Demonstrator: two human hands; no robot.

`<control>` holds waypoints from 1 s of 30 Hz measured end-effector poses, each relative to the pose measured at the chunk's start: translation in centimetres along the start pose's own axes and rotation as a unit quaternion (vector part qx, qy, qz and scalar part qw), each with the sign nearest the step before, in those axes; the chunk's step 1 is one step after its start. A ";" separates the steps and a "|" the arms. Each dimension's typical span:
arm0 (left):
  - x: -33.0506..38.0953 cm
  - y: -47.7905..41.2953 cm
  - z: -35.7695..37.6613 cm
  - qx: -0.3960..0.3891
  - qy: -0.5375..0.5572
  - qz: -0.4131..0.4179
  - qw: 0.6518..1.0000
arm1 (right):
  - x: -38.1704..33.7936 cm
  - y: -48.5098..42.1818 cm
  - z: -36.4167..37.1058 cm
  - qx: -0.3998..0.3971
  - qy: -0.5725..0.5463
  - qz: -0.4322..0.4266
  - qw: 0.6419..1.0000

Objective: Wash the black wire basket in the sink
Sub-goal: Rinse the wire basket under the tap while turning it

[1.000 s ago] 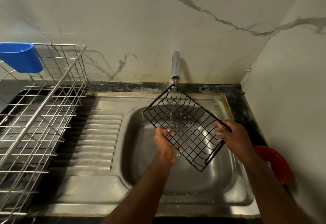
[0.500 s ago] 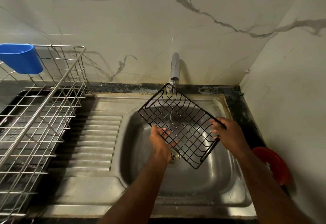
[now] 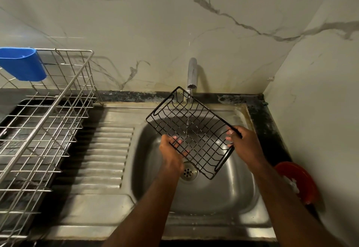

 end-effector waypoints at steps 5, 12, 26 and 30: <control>1.2 -0.2 0.1 0.001 0.013 0.014 1.000 | -1.1 -0.5 0.9 0.006 -0.027 0.007 1.000; 2.2 -0.1 0.3 -0.001 0.062 0.026 0.998 | -1.0 -0.4 2.6 0.035 -0.071 0.044 0.996; 0.9 0.0 2.0 -0.011 0.078 0.013 0.997 | -0.1 -0.6 1.8 0.082 -0.106 0.079 0.988; 0.9 -0.2 1.8 -0.002 0.085 0.011 0.996 | -0.3 -0.8 2.0 0.078 -0.103 0.075 0.989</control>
Point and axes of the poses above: each hand's wrist, its own y-axis away from the middle knuckle, its own z-axis out of the palm, x = y × z, the point moved 7 cm from there along -y, towards the middle knuckle, and after that the axes turned 2 degrees about y, right-handed, at the moved point
